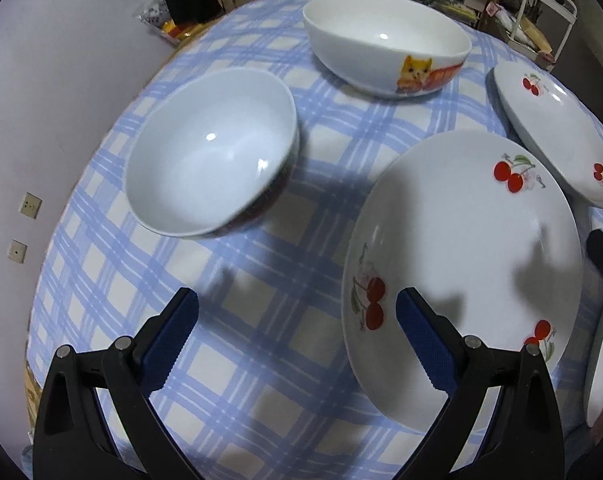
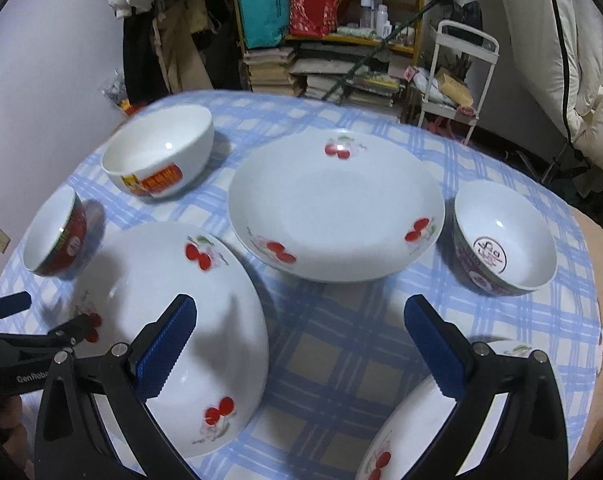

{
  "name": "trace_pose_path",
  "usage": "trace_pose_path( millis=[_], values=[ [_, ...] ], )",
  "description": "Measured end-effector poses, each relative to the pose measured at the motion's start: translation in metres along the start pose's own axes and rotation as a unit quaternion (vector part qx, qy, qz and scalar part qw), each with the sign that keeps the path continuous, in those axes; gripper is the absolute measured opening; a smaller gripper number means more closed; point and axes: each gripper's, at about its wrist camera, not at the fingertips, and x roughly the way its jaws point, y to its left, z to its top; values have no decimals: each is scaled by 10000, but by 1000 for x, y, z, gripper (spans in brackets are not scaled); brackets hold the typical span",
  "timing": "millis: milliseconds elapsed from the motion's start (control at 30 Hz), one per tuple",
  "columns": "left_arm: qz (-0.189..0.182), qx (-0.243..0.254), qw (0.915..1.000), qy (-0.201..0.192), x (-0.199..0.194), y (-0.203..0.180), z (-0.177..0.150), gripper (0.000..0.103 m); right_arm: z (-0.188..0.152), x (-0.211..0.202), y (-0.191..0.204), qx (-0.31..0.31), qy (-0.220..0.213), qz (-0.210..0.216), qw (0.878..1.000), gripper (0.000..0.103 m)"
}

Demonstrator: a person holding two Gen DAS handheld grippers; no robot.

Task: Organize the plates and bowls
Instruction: 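Move both grippers toward the large deep cherry plate's rim, then close the left gripper on the cherry plate rim while the right gripper grips the opposite rim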

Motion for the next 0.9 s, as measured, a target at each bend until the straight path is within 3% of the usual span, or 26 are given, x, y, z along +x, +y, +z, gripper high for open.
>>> trace_pose_path(
  millis=[200, 267, 400, 600, 767, 867, 900],
  values=[
    [-69, 31, 10000, 50, 5, -5, 0, 95, -9, 13, -2, -61, 200, -88, 9997, 103],
    [-161, 11, 9998, 134, 7, -7, -1, 81, -10, 15, -2, -58, 249, -73, 9996, 103],
    [-312, 10, 9994, 159, 10, -7, -2, 74, -11, 17, 3, -151, 260, -70, 9995, 103],
    [-557, 159, 9983, -14, 5, -13, -4, 49, -14, 18, 4, -109, 406, 130, 9990, 70],
    [-783, 163, 9968, -52, 3, -18, -3, 29, -13, 18, 4, -68, 411, 378, 9984, 29],
    [-939, 79, 9956, 6, 3, -16, -3, 25, -13, 18, 9, -148, 421, 554, 9975, 15],
    [-997, 12, 9950, 25, 4, -13, -3, 25, -13, 18, 11, -176, 429, 586, 9972, 15]
  ],
)
